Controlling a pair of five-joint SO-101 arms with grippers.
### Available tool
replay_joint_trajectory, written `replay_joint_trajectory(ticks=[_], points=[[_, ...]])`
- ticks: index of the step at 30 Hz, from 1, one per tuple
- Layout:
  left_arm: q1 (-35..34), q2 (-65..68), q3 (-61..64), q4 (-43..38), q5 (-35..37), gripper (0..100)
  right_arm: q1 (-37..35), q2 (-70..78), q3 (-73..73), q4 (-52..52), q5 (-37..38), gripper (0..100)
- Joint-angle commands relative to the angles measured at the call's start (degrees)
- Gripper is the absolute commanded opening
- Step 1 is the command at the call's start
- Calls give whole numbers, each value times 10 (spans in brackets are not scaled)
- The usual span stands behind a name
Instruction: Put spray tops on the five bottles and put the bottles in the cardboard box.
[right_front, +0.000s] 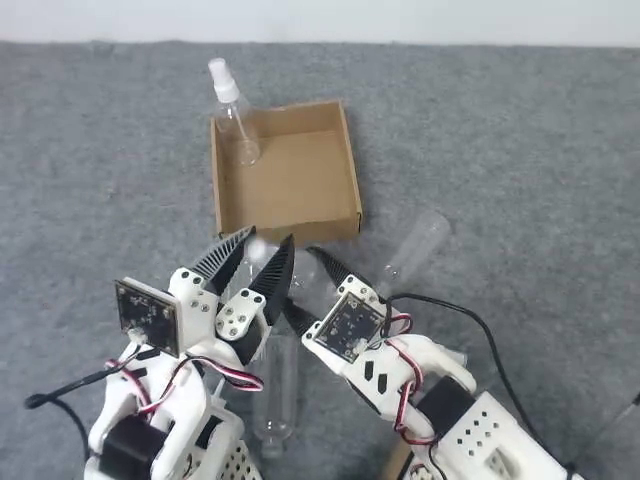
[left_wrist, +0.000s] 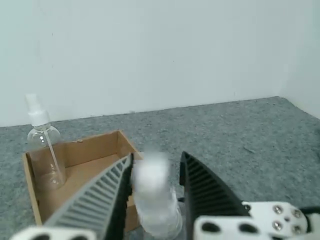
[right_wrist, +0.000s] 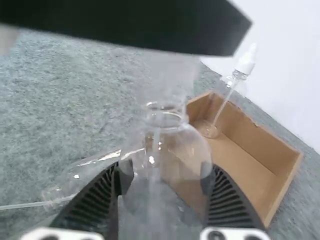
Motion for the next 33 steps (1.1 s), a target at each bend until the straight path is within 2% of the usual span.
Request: replay_joint_trajectory(ticks=[1, 5, 11, 16, 23, 33], points=[[3, -11, -8, 2, -5, 141, 20, -15, -25, -12, 3, 91], [-11, -11, -8, 2, -6, 143, 20, -15, -25, -12, 3, 91], [-63, -11, -20, 1, -1, 212, 20, -15, -25, -12, 4, 91], [-69, -11, -36, 1, 36, 214, 19, -15, -25, -12, 4, 91], [-70, -11, -48, 2, 39, 214, 19, -15, -25, -12, 4, 91], [-138, -11, -72, 19, 40, 214, 20, -15, -25, -12, 6, 91]])
